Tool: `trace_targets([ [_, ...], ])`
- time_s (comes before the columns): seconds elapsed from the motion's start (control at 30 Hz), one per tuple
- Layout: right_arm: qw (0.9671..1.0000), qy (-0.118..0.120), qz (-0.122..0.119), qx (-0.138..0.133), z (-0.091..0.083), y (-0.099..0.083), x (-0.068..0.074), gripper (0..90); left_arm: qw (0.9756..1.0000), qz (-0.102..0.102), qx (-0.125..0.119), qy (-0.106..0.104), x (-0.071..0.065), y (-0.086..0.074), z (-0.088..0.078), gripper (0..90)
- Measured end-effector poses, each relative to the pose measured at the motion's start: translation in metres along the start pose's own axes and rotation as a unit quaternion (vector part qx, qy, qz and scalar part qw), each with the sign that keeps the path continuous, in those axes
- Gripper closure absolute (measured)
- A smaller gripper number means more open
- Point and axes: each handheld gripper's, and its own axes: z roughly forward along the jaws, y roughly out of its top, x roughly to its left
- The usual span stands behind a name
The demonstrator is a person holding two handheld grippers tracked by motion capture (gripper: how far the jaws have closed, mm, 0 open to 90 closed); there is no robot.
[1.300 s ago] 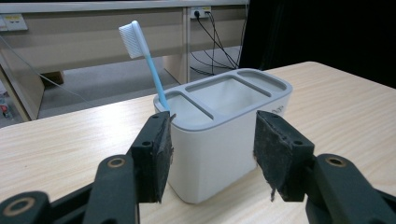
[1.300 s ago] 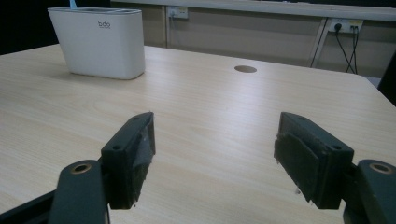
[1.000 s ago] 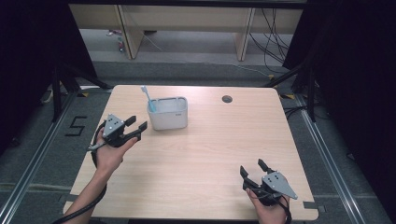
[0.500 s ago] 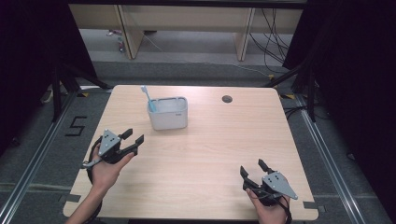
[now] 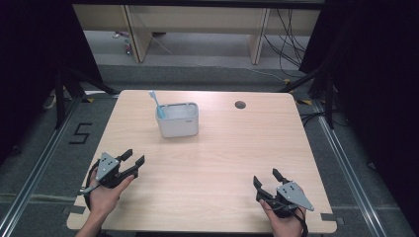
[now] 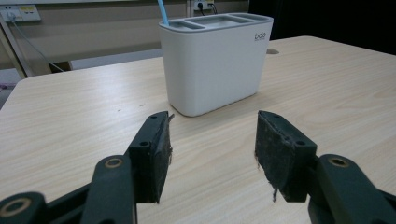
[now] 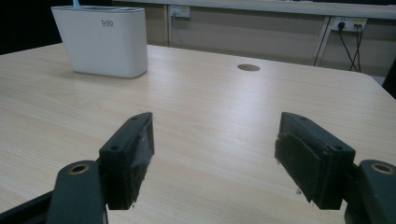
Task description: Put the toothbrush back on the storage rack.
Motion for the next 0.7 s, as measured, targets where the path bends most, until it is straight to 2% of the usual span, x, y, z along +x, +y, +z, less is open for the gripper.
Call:
trace_targets([
  [0.13, 1.0, -0.001, -0.005, -0.003, 0.0, 0.0, 0.0, 28.4, 1.0, 0.002, -0.003, -0.002, 0.001, -0.006, -0.002, 44.4],
  [0.23, 1.0, -0.002, -0.007, -0.003, 0.0, 0.0, -0.001, 28.2, 1.0, 0.002, 0.003, 0.0, 0.001, -0.009, -0.004, 44.3],
  [0.3, 1.0, 0.005, 0.0, -0.002, 0.001, -0.001, 0.0, 28.0, 1.0, 0.002, 0.003, 0.003, 0.001, -0.013, -0.005, 44.1],
  [0.33, 0.9999, 0.012, 0.001, -0.001, 0.001, -0.001, 0.0, 27.9, 1.0, -0.002, -0.001, 0.003, 0.002, -0.015, -0.004, 43.9],
  [0.4, 0.9999, 0.004, -0.009, 0.001, 0.0, -0.001, -0.001, 27.5, 1.0, -0.004, 0.003, 0.004, 0.003, -0.017, -0.006, 43.5],
  [0.47, 0.9999, 0.013, -0.005, -0.003, 0.002, -0.001, 0.0, 27.1, 1.0, -0.009, 0.0, 0.003, 0.004, -0.019, -0.006, 43.2],
  [0.57, 1.0, 0.006, -0.007, 0.001, 0.002, -0.002, 0.001, 26.7, 0.9999, -0.015, -0.005, 0.007, 0.005, -0.023, -0.008, 41.7],
  [0.63, 0.9999, 0.011, -0.007, -0.001, 0.003, -0.004, 0.0, 26.5, 0.9998, -0.016, -0.002, 0.009, 0.005, -0.026, -0.008, 40.7],
  [0.7, 0.9999, 0.014, -0.004, 0.008, 0.002, -0.005, 0.0, 26.6, 0.9998, -0.016, -0.008, 0.006, 0.005, -0.028, -0.007, 39.9],
])
